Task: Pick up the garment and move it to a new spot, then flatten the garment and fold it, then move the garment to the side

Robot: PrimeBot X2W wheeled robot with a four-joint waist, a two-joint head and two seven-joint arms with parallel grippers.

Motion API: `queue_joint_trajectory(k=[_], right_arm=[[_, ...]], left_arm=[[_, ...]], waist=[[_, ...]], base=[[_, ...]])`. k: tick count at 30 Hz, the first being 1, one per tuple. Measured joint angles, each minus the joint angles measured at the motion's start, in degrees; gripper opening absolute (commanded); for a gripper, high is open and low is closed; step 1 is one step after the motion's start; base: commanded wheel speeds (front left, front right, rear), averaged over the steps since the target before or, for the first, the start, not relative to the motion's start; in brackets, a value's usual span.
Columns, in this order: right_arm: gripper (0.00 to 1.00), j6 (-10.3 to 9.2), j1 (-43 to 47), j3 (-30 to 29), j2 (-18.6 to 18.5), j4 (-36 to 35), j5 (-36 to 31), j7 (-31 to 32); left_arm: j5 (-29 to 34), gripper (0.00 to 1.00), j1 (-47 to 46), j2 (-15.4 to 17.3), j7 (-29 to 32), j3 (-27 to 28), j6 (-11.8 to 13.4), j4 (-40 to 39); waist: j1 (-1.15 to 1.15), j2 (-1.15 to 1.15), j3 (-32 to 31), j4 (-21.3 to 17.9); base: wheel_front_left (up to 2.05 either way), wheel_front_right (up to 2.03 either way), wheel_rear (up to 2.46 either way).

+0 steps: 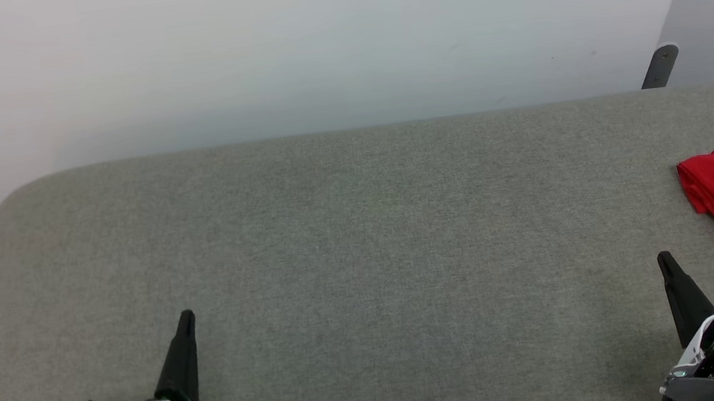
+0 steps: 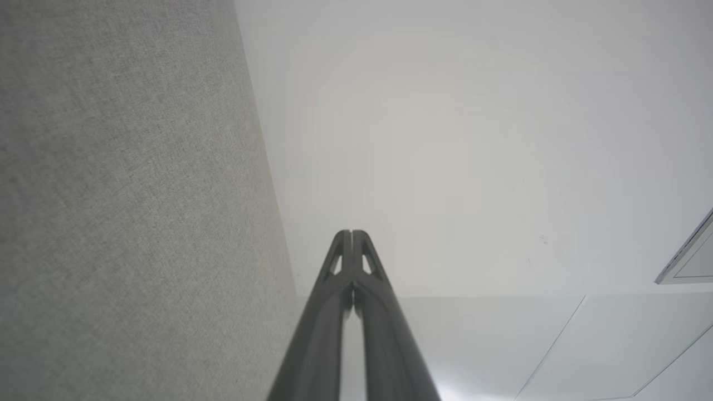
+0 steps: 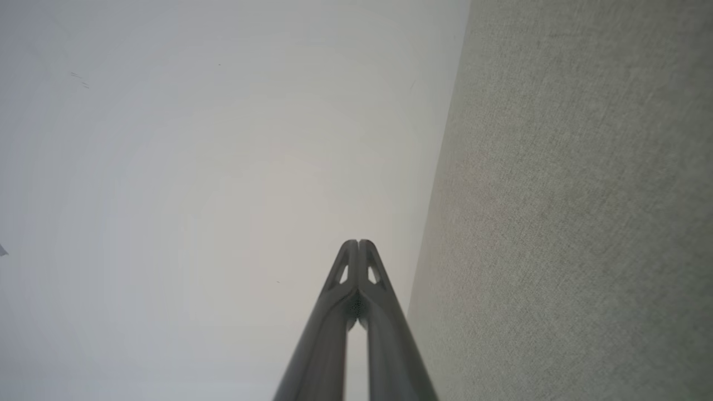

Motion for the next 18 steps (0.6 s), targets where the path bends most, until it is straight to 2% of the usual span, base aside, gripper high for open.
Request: queue_joint_trajectory(k=[18], right_arm=[[0.0, 0.0, -0.5, -0.1, 0.1, 0.1, 0.3, 0.1]], left_arm=[[-0.3, 0.0, 0.0, -0.1, 0.3, 0.1, 0.0, 0.1]], waist=[[0.0, 0.0, 0.0, 0.0]], base=[[0.0, 0.0, 0.0]])
